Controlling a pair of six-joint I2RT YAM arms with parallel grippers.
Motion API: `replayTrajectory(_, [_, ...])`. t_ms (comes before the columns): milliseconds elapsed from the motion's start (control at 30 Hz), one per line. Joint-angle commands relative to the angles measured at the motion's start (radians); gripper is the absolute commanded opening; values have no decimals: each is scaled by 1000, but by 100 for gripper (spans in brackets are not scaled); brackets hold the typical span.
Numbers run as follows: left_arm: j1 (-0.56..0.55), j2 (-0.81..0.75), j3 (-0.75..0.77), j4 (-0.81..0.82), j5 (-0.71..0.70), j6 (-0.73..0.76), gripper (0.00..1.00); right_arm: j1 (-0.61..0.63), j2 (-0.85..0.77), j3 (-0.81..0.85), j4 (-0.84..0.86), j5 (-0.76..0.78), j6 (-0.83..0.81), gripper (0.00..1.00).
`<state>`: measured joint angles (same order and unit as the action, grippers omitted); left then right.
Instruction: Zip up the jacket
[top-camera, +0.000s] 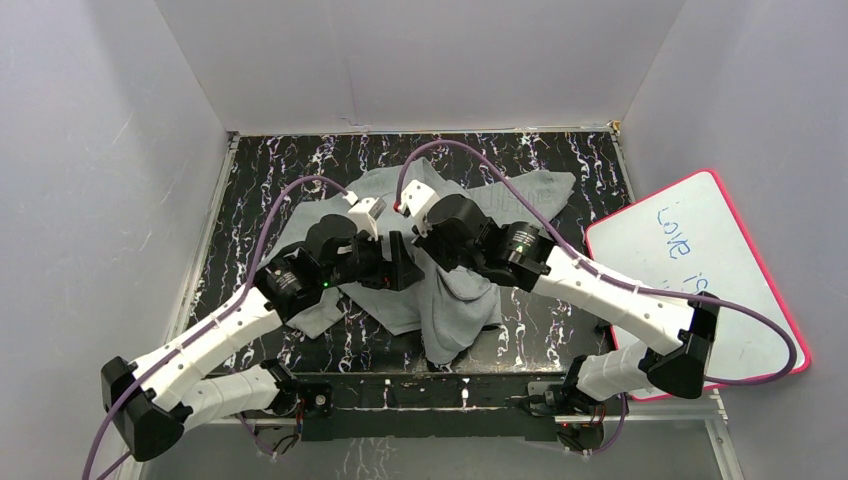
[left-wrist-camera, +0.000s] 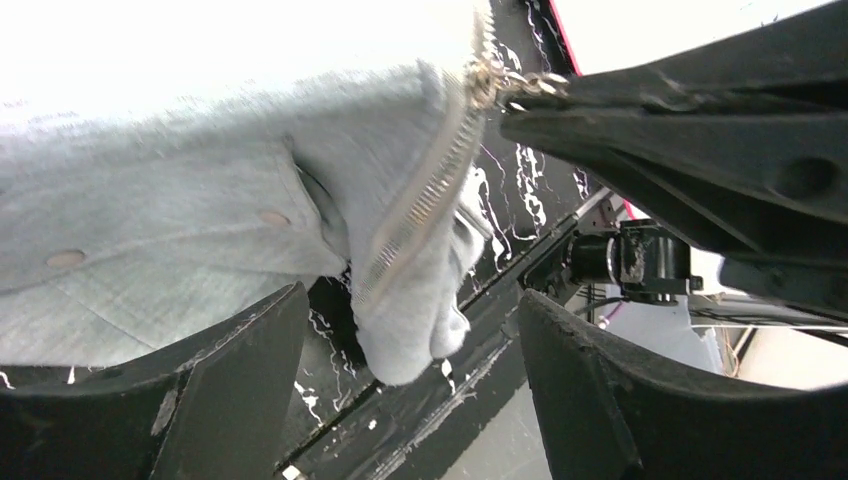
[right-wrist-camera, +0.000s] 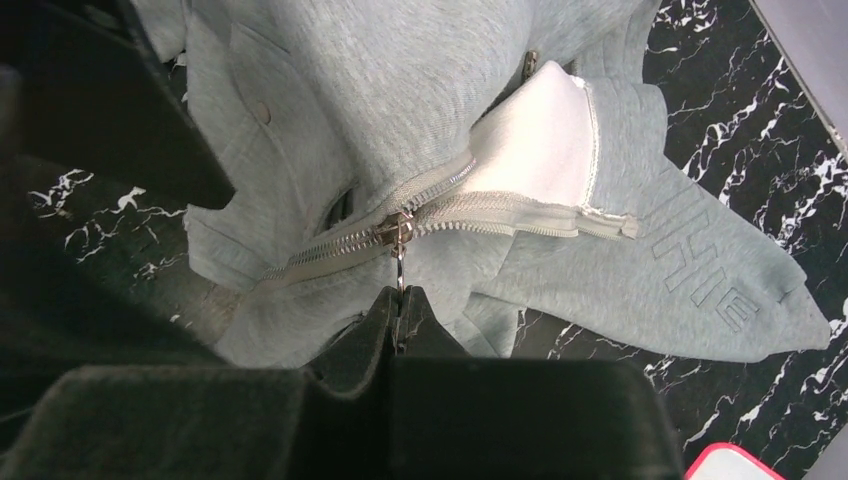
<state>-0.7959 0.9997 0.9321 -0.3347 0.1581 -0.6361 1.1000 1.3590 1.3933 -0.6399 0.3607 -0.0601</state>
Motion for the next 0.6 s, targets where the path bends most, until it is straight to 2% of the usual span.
replayTrajectory(0, [-6,10,-27,147,-39,39,75,18,-67,72,22,-20,52,0])
replayTrajectory(300, [-6,93,-37,293,-27,38,75,32,-82,85,17,-52,91,0])
replayTrajectory(400, [-6,119,-33,311,-18,41,71,34,-87,94,19,-65,94,0])
replayTrajectory(467, [-6,128,-30,324,-4,41,62,33,-87,97,18,-61,93,0])
replayTrajectory(567, [-5,130,-26,323,24,44,36,34,-84,95,12,-26,88,0])
